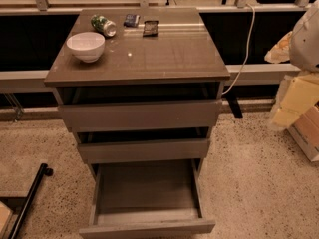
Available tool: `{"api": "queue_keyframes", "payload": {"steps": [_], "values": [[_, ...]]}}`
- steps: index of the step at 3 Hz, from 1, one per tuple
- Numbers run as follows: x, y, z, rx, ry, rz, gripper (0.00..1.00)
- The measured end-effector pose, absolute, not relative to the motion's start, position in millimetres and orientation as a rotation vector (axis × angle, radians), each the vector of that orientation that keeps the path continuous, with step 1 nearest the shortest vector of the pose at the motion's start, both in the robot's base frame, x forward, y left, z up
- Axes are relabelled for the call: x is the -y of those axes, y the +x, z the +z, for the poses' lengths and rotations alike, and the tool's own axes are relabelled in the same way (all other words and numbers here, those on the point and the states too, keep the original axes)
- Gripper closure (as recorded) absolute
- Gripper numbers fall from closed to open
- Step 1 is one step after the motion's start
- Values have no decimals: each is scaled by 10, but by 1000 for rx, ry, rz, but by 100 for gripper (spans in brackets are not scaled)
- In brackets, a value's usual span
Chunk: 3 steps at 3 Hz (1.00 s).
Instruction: Close bottom drawer
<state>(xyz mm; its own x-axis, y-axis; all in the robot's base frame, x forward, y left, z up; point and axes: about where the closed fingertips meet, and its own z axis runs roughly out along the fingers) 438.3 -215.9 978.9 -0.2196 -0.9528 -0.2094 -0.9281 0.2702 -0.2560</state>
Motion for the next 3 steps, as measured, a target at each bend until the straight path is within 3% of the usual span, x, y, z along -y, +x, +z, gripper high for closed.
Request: {"api": "queue_keyframes", "payload": {"steps": [3], "values": [[2323,4683,8856,-2189,-1648,-94,89]]}}
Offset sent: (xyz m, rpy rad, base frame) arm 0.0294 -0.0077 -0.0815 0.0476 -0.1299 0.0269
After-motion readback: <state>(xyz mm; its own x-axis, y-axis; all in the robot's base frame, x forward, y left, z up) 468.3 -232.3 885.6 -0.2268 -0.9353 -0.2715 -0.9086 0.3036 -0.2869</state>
